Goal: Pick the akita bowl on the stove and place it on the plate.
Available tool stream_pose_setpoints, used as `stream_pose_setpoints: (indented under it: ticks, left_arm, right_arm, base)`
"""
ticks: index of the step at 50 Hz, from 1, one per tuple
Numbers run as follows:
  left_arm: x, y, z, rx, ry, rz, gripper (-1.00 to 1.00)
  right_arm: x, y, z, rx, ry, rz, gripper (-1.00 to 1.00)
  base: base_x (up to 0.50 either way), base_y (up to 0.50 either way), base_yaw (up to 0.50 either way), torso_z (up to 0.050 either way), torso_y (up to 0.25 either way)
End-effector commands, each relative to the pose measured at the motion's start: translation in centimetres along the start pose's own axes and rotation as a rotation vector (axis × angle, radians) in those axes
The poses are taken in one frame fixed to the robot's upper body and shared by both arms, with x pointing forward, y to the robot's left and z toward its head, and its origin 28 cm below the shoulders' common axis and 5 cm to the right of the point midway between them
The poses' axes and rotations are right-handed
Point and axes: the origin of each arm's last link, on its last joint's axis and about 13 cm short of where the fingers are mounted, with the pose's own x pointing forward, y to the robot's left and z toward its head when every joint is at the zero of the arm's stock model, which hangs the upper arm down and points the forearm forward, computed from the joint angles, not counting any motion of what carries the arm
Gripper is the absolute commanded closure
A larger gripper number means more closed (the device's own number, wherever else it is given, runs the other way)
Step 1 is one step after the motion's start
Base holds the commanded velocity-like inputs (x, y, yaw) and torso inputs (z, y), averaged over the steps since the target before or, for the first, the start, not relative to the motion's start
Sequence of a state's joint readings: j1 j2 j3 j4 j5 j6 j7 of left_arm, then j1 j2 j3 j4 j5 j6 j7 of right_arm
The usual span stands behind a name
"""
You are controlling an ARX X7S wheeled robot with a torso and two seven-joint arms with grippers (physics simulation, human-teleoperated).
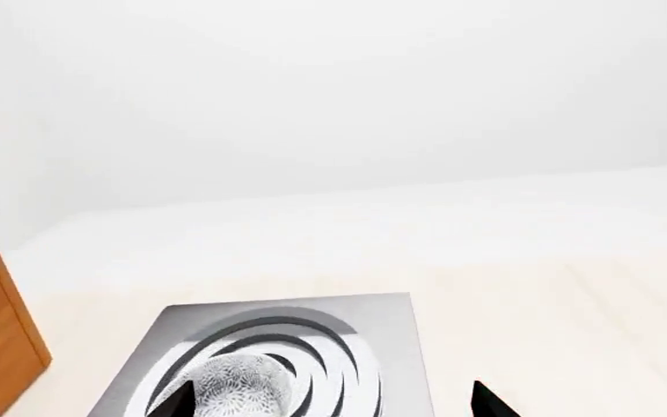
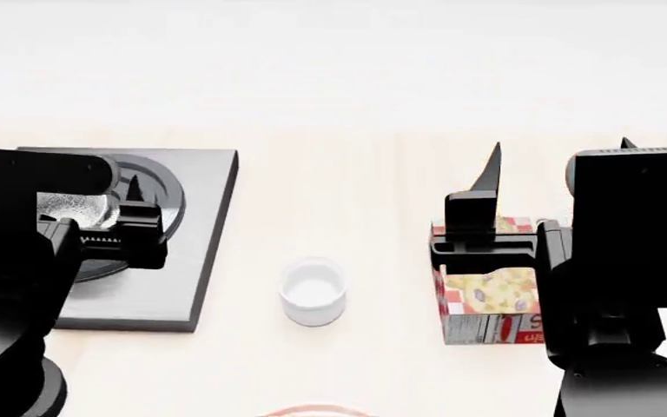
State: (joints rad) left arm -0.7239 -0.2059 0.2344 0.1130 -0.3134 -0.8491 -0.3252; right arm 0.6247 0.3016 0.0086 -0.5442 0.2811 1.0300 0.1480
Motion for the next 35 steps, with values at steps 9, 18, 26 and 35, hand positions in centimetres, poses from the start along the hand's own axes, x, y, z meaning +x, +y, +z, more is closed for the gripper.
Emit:
stream_pose_setpoints:
  ticks: [9, 18, 26, 35]
  left_arm:
    - [0.2, 0.0, 0.3, -0.019, -0.001, -0.010, -1.00]
    - [0.2, 0.0, 0.3, -0.015, -0.001, -0.010, -1.00]
    - [0.8, 0.4, 1.8, 0.000, 0.017, 0.011, -1.00]
    - [2.3, 0.9, 6.2, 0.045, -0.006, 0.060, -1.00]
  right_arm:
    - [0.2, -0.2, -0.1, 0.020, -0.005, -0.008, -1.00]
    - [0.1, -0.2, -0.1, 0.020, -0.006, -0.007, -1.00]
    - [0.1, -0.1, -0.2, 0.019, -0.005, 0.008, -1.00]
    - [0.1, 0.0, 0.0, 0.016, -0.005, 0.007, -1.00]
  base:
    - [0.30, 0.00, 0.00, 0.000, 0.000]
    - [0.31, 0.00, 0.00, 0.000, 0.000]
    - [0.17, 0.00, 0.00, 0.000, 0.000]
    - [0.00, 0.00, 0.00, 0.000, 0.000]
